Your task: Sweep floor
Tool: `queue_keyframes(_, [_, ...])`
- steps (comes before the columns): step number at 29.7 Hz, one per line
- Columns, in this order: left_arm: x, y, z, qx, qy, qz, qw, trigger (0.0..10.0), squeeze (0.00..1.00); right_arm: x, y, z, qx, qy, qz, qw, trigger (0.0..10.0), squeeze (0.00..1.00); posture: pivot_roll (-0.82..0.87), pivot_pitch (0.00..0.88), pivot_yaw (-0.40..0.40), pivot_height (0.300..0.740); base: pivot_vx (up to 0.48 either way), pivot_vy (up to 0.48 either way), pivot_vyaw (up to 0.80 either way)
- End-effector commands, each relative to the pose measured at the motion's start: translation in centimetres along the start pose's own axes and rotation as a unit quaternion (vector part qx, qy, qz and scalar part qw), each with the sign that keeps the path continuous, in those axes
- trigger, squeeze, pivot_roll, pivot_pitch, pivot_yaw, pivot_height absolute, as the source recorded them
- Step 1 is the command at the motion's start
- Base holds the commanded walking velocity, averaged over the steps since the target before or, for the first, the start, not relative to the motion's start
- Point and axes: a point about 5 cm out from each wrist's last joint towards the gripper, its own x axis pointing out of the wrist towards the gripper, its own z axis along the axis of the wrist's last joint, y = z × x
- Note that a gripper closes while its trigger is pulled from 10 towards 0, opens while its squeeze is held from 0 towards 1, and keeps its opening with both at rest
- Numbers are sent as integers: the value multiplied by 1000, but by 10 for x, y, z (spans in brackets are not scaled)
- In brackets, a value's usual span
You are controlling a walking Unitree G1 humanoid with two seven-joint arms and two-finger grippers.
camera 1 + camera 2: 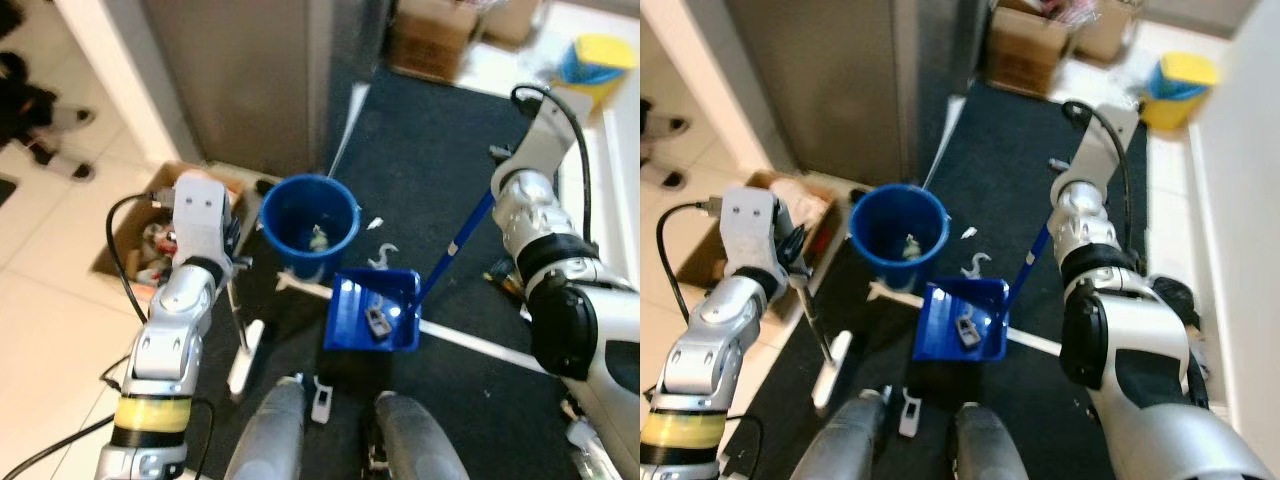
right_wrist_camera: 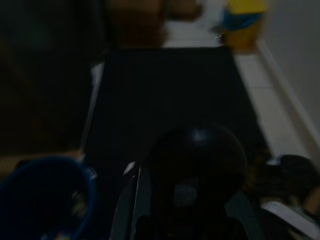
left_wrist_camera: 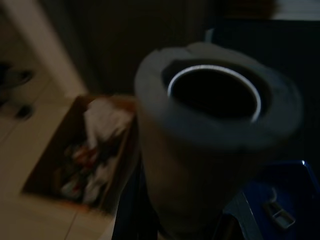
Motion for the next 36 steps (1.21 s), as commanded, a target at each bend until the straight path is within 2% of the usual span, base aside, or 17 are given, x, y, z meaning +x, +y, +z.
queue_keyframes(1, [-1,1,0,9,-2,7,1000,10000,0,0,4,6,13,-11,7,1000,10000,0,139,67,-70,740,0,0,800])
queue_keyframes(7, [-1,1,1,9,-2,7,1000,10000,0,0,4,6,12,-10,6,1000,10000,0,139,67,-70,740,0,0,800])
queue_keyframes(23, [0,0,0,7,-1,5,1000,10000,0,0,1,7,23,-6,-4,1000,10000,0,136,61,-69,740,0,0,0])
queue_keyframes(30, [-1,0,-1,6,1,5,1000,10000,0,1,0,7,24,-2,-5,1000,10000,0,135,66,-69,740,0,0,-771])
queue_keyframes(36, [-1,-1,-1,5,1,5,1000,10000,0,1,0,8,17,-5,-3,1000,10000,0,134,70,-71,740,0,0,-160])
